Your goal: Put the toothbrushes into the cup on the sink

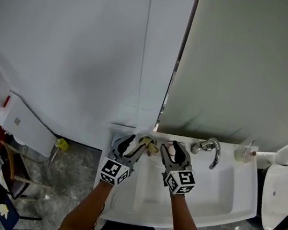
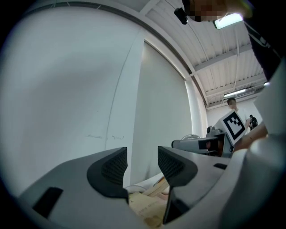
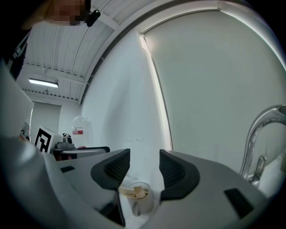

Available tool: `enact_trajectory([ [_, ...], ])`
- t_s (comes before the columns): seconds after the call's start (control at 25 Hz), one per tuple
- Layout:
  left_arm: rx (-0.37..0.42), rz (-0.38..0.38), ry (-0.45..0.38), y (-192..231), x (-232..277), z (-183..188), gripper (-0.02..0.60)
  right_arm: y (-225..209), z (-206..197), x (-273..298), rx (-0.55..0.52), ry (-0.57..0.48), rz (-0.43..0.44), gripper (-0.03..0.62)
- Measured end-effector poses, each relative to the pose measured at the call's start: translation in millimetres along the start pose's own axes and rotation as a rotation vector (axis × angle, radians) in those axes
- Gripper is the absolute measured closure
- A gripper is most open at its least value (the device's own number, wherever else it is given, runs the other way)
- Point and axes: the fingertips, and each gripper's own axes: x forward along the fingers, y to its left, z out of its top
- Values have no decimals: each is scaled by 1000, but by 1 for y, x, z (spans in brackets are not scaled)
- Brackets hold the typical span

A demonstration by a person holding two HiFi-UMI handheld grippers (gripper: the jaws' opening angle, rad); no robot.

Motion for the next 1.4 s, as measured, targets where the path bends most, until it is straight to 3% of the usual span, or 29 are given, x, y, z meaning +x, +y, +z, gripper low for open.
enact_trajectory([
  [0.24, -33, 25, -14, 8, -12, 8, 368, 7, 5, 4, 11, -2, 14, 379],
  [0.52, -15, 41, -55, 11, -32, 28, 370, 12, 14, 0, -7, -5, 17, 379],
  [0.68, -19, 73, -66, 17, -42, 42, 370, 15, 24, -3, -57, 8, 9, 378],
  [1.4, -20, 119, -44, 25, -64, 81, 370, 33, 55, -1, -83, 54, 37, 378],
])
